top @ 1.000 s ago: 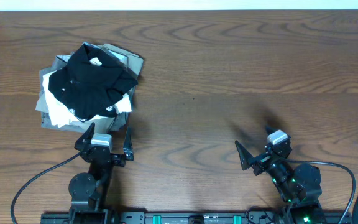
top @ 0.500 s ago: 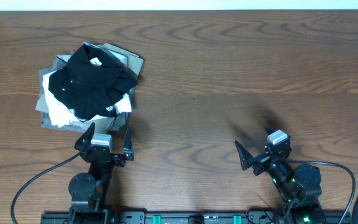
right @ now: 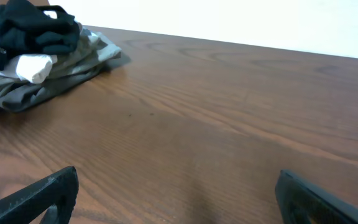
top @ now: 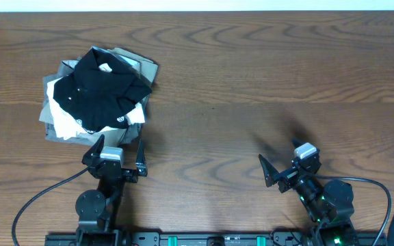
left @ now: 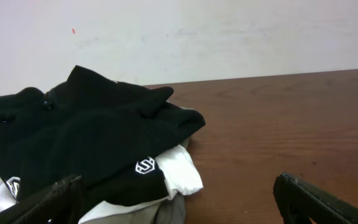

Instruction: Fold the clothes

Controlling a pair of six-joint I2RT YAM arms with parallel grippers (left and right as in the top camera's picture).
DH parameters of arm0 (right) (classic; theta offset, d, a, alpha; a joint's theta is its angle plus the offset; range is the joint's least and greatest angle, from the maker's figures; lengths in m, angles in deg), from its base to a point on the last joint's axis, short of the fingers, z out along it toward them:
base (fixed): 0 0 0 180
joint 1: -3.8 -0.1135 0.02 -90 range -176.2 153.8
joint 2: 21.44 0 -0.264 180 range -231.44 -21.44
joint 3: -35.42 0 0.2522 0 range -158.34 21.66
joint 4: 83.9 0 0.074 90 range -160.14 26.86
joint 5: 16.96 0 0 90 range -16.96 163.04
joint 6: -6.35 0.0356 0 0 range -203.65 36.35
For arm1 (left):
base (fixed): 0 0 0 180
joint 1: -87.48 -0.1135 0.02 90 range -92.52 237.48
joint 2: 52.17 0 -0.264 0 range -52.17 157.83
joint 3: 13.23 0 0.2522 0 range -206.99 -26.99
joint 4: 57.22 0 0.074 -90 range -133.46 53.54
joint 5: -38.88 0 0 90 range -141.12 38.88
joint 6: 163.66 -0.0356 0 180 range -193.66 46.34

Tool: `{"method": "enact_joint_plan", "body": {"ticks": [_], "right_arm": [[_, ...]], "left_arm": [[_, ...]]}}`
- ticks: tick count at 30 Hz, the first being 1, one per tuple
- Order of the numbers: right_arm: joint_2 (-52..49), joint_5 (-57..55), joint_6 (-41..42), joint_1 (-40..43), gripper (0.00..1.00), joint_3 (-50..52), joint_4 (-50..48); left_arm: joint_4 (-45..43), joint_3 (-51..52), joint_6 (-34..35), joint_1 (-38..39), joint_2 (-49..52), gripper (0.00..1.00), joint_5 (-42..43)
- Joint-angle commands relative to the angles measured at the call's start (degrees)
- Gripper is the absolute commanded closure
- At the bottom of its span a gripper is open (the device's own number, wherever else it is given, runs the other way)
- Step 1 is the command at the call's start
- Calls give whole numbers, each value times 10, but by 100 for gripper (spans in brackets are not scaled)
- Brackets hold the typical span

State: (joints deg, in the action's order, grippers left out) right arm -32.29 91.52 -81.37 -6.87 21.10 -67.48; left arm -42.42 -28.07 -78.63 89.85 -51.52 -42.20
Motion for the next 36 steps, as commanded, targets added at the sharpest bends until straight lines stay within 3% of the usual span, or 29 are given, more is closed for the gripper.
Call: {"method": "enact_joint_plan", "body": {"ticks": [1,3,12,24,31,36], "right_arm": [[-2,-26,-43,-6,1,1,4],[-2,-36,-80,-6,1,1,3],[-3,-50,-97,-6,1,1,-1],[-3,60,-30,-6,1,1,-56],[-31,30,40,-6,1,-63,-56],[-147,-7,39,-6,1,-166,-11]], "left_arm": [[21,9,-8,2,-3,2,-6],[21,9,-8,2,-3,2,-6],[22,9,4,2,0,2,-4],[26,-11,146,2,66,2,25],[78,-151,150,2,201,2,23],[171,-318,148,2,388,2,30]]}}
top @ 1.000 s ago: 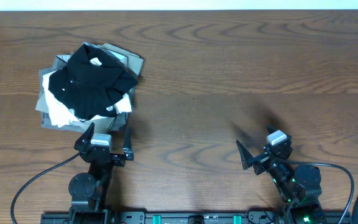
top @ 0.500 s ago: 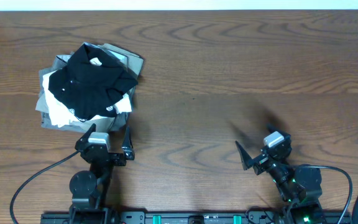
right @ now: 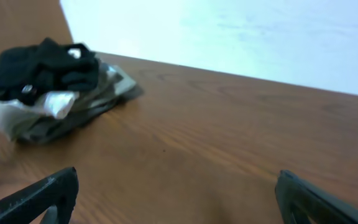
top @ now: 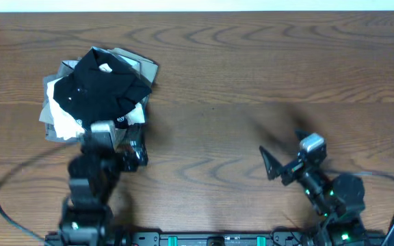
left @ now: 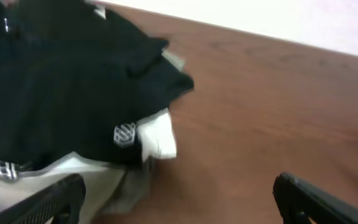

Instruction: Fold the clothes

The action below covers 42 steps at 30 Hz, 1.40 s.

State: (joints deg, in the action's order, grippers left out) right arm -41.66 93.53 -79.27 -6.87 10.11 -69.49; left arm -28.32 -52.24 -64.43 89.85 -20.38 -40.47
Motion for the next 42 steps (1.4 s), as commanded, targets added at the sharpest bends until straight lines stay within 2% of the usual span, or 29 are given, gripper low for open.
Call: {"method": "enact_joint_plan", "body": {"ticks": [1,6,10,15,18,20,24,28,30,36,40,42], "right_arm": [[-80,-27,18,-6,1,-75,15],[-258,-42,18,-6,1,-194,79],[-413,-37,17,-6,1,-336,188],[-541,78,18,-6,1,-482,292],[-578,80,-7,-3,1,-505,293],[-595,47,16,10,1,-518,301],[-631,-36,62,73,1,-573,362],[-702,-121,86,165,9,-667,419],[-741,-156,98,210,9,-719,432],[-853,-219,120,313,17,-857,468],[-905,-290,146,374,19,-887,471],[-927,-300,154,400,22,-887,457]], "left_arm": [[47,-102,5,2,104,2,18],[159,-265,5,2,267,2,84],[217,-358,5,2,350,2,108],[222,-376,3,2,373,2,108],[222,-376,4,2,373,2,114],[232,-376,2,2,373,2,114],[250,-376,-16,2,373,2,114],[258,-376,-19,3,373,2,114],[264,-376,-19,3,373,2,114],[278,-376,-19,3,373,2,114],[290,-376,-19,3,373,2,114],[292,-376,-19,3,373,2,114]]}}
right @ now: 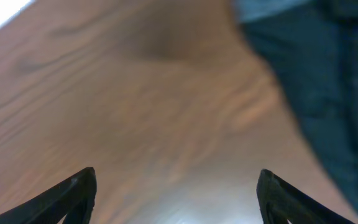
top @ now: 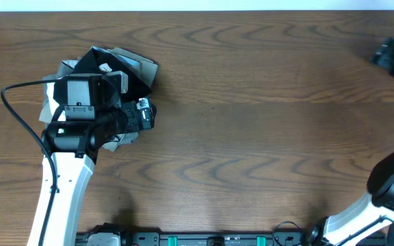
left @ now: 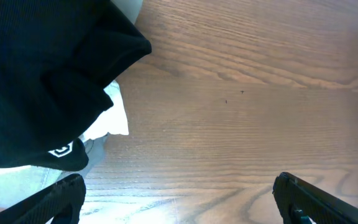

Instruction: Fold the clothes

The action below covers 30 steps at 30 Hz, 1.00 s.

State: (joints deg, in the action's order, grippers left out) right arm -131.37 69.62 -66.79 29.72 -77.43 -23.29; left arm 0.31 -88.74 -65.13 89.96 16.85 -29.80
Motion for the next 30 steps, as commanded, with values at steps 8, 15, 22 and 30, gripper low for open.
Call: {"method": "enact_joint_plan", "body": {"ticks": [8,15,22,30], "right_arm": [[-96,-63,24,97,14,-12,-113],[-169,-8,7,132,9,-12,-213],[-237,-59,-35,136,13,-12,-254],[-294,-70,-41,130,64,-12,-242]], "left_arm": [[6,-10,-12,2,1,2,7],[6,-10,-11,2,1,2,7],[6,-10,-8,2,1,2,8],[7,-10,19,2,1,2,8]]}}
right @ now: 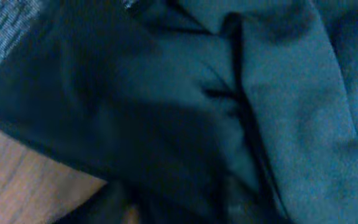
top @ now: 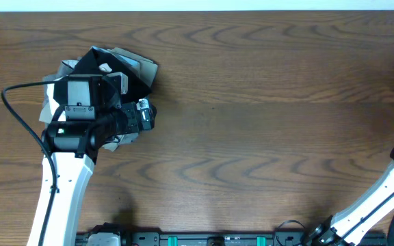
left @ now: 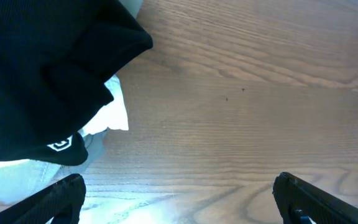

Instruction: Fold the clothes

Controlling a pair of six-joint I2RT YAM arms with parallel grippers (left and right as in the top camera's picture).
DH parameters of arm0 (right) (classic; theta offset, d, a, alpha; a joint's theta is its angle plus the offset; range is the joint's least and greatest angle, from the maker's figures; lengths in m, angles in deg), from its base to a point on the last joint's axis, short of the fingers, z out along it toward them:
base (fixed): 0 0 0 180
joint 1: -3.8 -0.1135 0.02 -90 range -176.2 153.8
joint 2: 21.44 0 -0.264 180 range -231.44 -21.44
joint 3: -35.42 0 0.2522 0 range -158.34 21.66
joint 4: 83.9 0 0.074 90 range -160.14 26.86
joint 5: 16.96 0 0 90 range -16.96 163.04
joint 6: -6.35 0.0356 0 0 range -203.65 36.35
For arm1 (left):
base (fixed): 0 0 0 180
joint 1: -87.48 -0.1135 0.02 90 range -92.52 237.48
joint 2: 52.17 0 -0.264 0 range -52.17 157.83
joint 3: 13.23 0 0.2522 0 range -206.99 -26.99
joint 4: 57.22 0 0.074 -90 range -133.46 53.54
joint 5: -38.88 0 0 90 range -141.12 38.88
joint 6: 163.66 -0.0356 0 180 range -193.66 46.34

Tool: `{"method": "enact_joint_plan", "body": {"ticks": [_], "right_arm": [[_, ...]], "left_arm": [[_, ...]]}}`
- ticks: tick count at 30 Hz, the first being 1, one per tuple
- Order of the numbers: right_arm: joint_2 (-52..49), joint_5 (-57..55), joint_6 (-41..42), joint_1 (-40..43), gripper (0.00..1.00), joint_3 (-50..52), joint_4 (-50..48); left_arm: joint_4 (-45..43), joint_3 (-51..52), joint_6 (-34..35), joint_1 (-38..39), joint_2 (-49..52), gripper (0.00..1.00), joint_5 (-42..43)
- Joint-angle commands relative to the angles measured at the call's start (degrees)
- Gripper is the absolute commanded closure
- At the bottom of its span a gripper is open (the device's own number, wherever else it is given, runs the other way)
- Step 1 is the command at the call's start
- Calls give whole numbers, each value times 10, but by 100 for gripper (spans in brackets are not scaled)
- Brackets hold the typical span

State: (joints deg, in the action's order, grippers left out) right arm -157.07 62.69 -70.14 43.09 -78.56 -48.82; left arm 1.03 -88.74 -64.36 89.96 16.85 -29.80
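A pile of clothes lies at the table's left: a black garment [top: 91,60] on top, over white cloth [left: 107,115] and grey cloth [top: 141,68]. My left gripper [left: 179,190] hovers over the pile's right edge, open and empty, pointing down at bare wood beside the black garment [left: 36,74]. The right arm reaches off the table's right edge. In the right wrist view dark blue cloth [right: 278,93] fills the frame. My right gripper [right: 174,199] is pressed into it, its fingers only dim blurs.
A red object sits at the far right edge beside the dark cloth there. A sliver of the wooden table [right: 17,180] shows at the right wrist's lower left. Broad bare wood [top: 252,123] lies between the pile and the right side.
The right gripper has moved from above bare wood beside the dark cloth to right against it, so cloth now fills its view. The left arm is almost unmoved.
Both grippers rested open near the table's front edge. Then the left one stood closer to the pile and the right one had lifted. Then the left hung over the pile's right edge and the right was at the far right. Now the right is in the dark cloth.
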Motion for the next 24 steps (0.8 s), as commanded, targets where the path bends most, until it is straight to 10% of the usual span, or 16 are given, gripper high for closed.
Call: {"method": "enact_joint_plan", "body": {"ticks": [1,5,24], "right_arm": [[-43,10,-4,-6,72,-1,19],[-57,87,-3,-26,98,0,37],[-56,286,-153,-473,99,-1,148]], "left_arm": [[0,-10,11,2,1,2,8],[0,-10,11,2,1,2,8],[5,-10,11,2,1,2,-10]]}}
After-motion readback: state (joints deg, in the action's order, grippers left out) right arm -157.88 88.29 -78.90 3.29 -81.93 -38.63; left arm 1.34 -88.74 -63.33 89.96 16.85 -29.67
